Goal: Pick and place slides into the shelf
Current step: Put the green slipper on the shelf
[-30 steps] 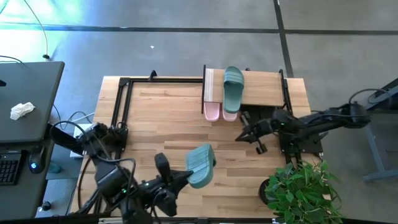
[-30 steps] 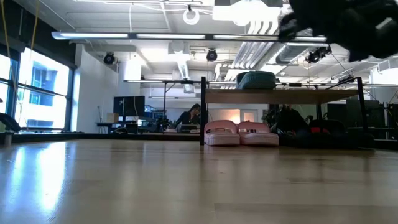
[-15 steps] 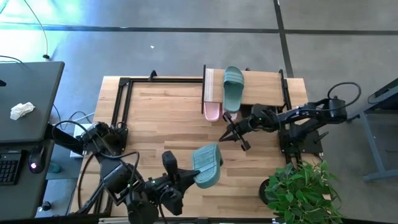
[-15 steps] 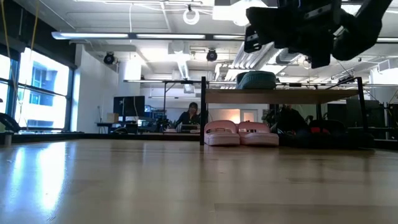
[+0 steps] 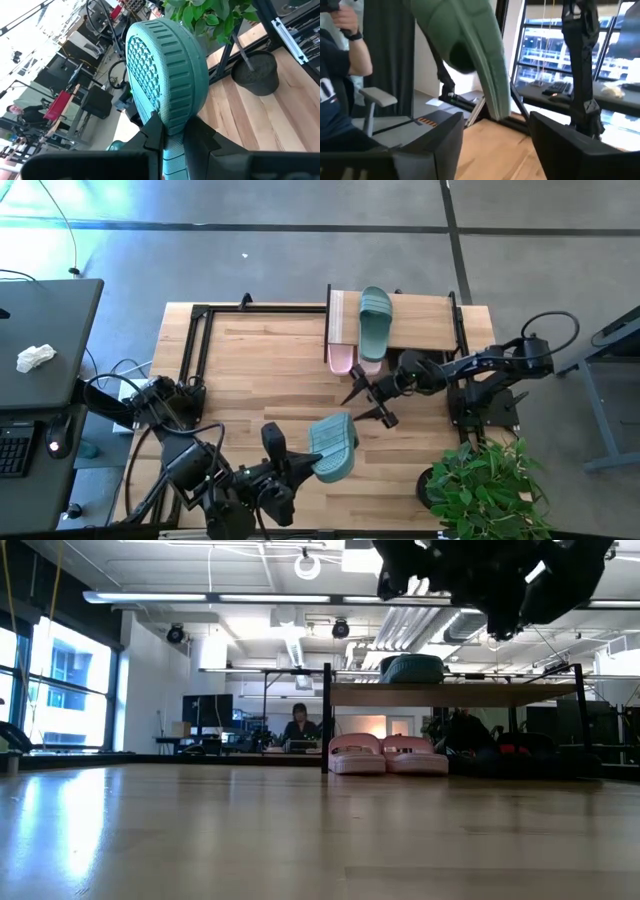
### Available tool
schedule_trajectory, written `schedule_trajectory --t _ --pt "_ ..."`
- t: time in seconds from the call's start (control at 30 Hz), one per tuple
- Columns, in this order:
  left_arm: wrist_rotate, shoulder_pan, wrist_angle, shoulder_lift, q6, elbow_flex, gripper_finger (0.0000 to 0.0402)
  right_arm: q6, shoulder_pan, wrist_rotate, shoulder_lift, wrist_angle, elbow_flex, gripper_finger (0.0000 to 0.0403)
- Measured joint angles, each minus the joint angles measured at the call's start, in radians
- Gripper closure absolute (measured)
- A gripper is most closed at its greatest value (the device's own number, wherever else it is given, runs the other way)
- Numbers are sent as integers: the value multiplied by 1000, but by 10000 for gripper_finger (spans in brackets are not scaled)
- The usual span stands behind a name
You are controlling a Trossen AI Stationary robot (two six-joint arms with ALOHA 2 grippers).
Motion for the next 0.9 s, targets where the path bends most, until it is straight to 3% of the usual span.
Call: schedule_trajectory --t 0.17,0.37,0.53,0.7,0.9 --pt "0 0 0 0 -1 0 368 -7 40 54 0 -18 55 177" --pt "0 0 0 0 -3 0 368 -32 66 61 5 -159 120 176" --pt "0 0 -2 0 -3 0 368 -65 98 89 17 -163 128 189" --pt "-2 0 -2 2 -4 0 368 -128 125 172 17 -160 128 232" --pt "2 0 -2 4 -6 0 368 -140 138 213 17 -141 128 329"
